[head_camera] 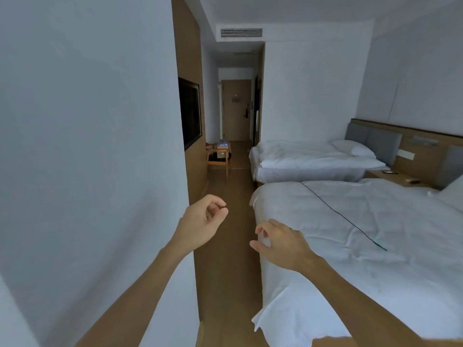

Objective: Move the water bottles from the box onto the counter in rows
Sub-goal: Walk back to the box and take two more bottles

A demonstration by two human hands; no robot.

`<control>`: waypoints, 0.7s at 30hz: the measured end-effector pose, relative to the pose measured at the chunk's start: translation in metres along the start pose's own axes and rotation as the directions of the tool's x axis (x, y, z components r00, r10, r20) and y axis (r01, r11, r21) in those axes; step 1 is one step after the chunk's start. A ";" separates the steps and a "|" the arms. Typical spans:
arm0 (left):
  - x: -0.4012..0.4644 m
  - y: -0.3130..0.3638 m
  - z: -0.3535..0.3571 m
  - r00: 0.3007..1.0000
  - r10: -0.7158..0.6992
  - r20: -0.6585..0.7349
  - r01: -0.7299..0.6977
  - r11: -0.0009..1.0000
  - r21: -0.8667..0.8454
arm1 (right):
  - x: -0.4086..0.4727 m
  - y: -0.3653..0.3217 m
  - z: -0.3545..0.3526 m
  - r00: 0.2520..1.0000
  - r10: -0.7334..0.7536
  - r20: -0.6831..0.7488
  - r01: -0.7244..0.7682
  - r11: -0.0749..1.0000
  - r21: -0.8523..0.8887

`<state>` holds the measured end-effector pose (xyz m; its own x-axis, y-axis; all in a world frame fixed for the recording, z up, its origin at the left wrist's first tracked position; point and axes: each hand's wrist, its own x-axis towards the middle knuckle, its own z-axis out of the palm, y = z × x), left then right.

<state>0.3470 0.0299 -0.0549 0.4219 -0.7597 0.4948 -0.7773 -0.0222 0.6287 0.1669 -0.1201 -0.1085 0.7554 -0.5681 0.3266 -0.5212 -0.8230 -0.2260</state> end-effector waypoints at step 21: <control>0.335 -0.131 0.124 1.000 -0.024 0.000 0.024 1.000 0.002 | 0.348 0.180 0.087 0.997 -0.073 -0.002 0.073 0.996 0.051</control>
<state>0.5321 -0.3022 -0.0462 0.4406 -0.7591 0.4792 -0.7678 -0.0421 0.6393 0.3704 -0.4653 -0.1155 0.7903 -0.5069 0.3442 -0.4441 -0.8609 -0.2481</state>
